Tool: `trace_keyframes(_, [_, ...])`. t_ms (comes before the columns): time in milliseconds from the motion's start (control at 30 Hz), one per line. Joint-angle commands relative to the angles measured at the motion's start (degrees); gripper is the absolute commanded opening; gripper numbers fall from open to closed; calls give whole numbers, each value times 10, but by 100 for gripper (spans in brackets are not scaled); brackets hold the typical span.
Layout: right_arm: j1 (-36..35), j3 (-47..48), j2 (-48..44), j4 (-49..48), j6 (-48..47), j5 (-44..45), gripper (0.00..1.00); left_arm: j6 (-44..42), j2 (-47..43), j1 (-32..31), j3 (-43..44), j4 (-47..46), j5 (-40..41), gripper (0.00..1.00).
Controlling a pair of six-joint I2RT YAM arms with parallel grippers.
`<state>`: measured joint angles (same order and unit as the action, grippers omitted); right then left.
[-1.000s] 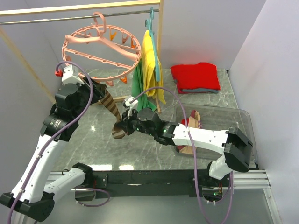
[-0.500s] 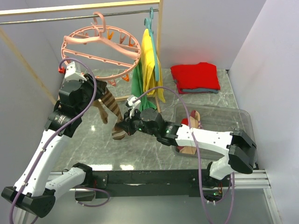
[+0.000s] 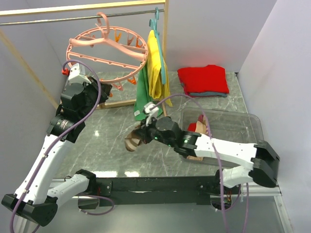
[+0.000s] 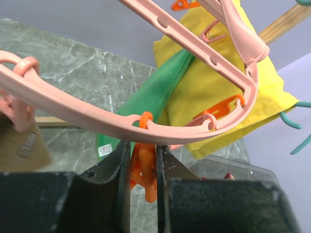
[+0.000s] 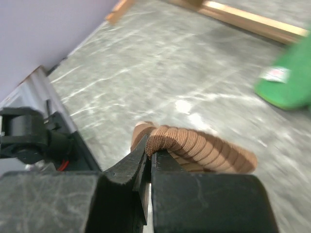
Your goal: Remove the socks clipped to the hanger
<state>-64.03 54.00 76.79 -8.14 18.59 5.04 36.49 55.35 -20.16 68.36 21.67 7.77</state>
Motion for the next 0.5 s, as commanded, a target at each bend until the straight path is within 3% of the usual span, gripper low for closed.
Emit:
trace_keyframes(0, [36,-23,-90,77,30,95,0,1,-9,3,-5,-18,-24,1])
trace_keyframes(133, [96,-64,-175,154,62,154,0,2,-11,3,-5,-18,-38,1])
trace_keyframes(333, [252,-139,-334,263,122,175,0,5,-14,3,-3,-22,-60,1])
trace_keyframes(467, [318,-158,-373,319,160,182,0,5,-15,3,0,-24,-64,1])
